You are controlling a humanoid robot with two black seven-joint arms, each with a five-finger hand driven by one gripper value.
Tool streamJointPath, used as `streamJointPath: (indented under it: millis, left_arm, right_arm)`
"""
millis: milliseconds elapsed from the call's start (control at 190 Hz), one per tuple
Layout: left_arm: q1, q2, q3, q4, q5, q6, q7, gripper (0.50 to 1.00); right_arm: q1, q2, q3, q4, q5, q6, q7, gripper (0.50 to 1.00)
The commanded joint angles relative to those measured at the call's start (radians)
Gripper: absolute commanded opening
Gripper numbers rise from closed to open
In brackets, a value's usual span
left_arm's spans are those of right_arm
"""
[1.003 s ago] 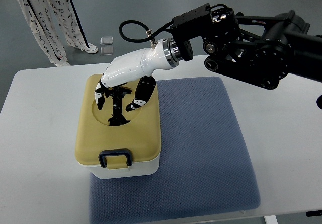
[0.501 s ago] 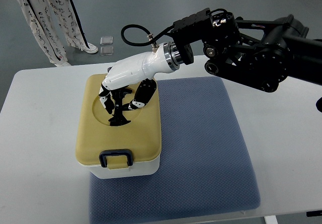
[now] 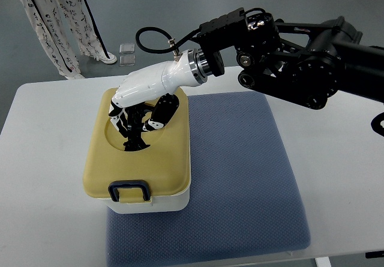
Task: Open white storage box with right hand
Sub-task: 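Lift the yellow lid off the box with the right hand, then lower the held yellow lid onto the mat beside the box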
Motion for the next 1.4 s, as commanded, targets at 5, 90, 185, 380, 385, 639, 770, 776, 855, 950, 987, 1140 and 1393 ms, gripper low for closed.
streamJointPath:
  millis: [5, 90, 185, 380, 385, 639, 770, 776, 855, 950, 987, 1140, 1393]
  left_arm:
    - [0.000, 0.000, 0.000, 0.000, 0.000, -0.001, 0.000, 1.000]
    - [0.000, 0.000, 0.000, 0.000, 0.000, -0.001, 0.000, 1.000]
    - [0.000, 0.000, 0.000, 0.000, 0.000, -0.001, 0.000, 1.000]
    - [0.000, 0.000, 0.000, -0.001, 0.000, 0.001, 0.000, 1.000]
    - [0.000, 0.000, 0.000, 0.000, 0.000, 0.001, 0.000, 1.000]
    - [0.000, 0.000, 0.000, 0.000, 0.000, 0.001, 0.000, 1.000]
    - [0.000, 0.000, 0.000, 0.000, 0.000, -0.001, 0.000, 1.000]
    - [0.000, 0.000, 0.000, 0.000, 0.000, -0.001, 0.000, 1.000]
    - [0.000, 0.000, 0.000, -0.001, 0.000, -0.001, 0.000, 1.000]
    - [0.000, 0.000, 0.000, 0.000, 0.000, -0.001, 0.000, 1.000]
    - [0.000, 0.000, 0.000, 0.000, 0.000, 0.001, 0.000, 1.000]
    - [0.000, 0.000, 0.000, 0.000, 0.000, -0.001, 0.000, 1.000]
    - [0.000, 0.000, 0.000, 0.000, 0.000, -0.001, 0.000, 1.000]
  right_arm:
    - [0.012, -0.001, 0.011, -0.001, 0.006, -0.001, 0.002, 0.500]
    - [0.013, -0.002, 0.044, -0.002, 0.006, 0.007, 0.002, 0.500]
    - [0.018, -0.018, 0.085, -0.006, 0.006, 0.012, 0.002, 0.500]
    - [0.013, -0.128, 0.146, -0.018, 0.006, 0.016, 0.002, 0.500]
    - [0.012, -0.137, 0.148, -0.019, 0.006, 0.015, 0.002, 0.500]
    - [-0.023, -0.295, 0.194, -0.087, 0.052, -0.005, 0.002, 0.500]
    - [-0.069, -0.375, 0.192, -0.099, 0.064, -0.040, 0.002, 0.500]
    - [-0.069, -0.375, 0.192, -0.099, 0.064, -0.040, 0.002, 0.500]
    - [-0.099, -0.406, 0.192, -0.104, 0.064, -0.060, 0.002, 0.500]
    - [-0.137, -0.444, 0.192, -0.125, 0.066, -0.083, 0.002, 0.500]
    - [-0.146, -0.453, 0.192, -0.136, 0.066, -0.093, 0.002, 0.500]
    - [-0.203, -0.479, 0.192, -0.179, 0.095, -0.132, 0.003, 0.500]
    - [-0.306, -0.476, 0.192, -0.256, 0.116, -0.215, 0.002, 0.500]
